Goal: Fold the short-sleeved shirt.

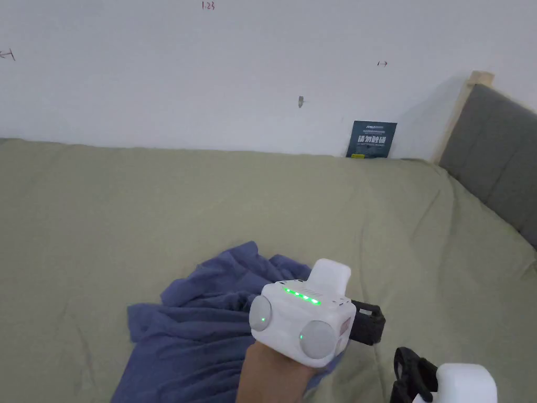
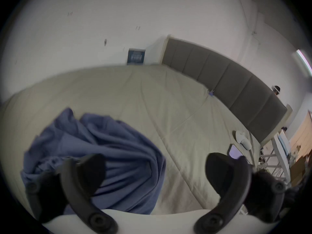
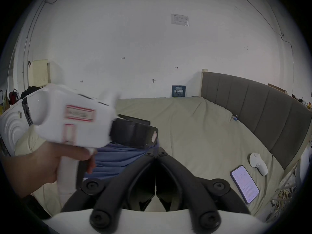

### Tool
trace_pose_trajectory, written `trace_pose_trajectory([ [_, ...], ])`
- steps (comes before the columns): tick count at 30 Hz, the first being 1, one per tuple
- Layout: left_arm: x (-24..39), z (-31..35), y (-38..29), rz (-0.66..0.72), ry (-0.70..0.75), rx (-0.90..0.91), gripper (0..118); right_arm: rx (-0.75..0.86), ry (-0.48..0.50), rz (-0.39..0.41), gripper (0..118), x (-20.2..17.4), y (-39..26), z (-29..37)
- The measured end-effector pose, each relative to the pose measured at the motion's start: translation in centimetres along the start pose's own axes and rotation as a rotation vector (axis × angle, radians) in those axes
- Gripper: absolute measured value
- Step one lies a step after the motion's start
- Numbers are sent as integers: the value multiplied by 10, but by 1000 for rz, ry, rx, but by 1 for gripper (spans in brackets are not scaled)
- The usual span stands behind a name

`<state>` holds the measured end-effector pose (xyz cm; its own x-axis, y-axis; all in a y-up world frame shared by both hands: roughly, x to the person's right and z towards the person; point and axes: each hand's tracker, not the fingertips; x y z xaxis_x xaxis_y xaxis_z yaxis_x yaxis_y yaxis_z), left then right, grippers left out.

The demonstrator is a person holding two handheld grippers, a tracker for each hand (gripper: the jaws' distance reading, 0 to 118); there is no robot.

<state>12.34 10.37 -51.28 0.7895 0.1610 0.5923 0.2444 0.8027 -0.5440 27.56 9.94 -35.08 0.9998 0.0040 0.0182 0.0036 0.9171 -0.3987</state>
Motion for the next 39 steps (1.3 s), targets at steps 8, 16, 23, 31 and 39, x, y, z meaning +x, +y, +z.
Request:
trace_pose_trajectory([
  [8,-25,113,-83,34,135,33,89,23,64,-22,0,-33,-8,32],
  [16,-125,148,-115,266,263,-98,0,3,119,-17,0,-58,-21,42],
  [23,-262,88,-45,578,303,-329,117,-30,144,-3,0,-64,-33,29],
  [31,-300,20,-42,686,348,-466,116,-76,115,-54,0,-51,-43,6],
  [39,-297,3,-54,663,394,-496,76,-85,105,-67,0,-45,-44,4],
])
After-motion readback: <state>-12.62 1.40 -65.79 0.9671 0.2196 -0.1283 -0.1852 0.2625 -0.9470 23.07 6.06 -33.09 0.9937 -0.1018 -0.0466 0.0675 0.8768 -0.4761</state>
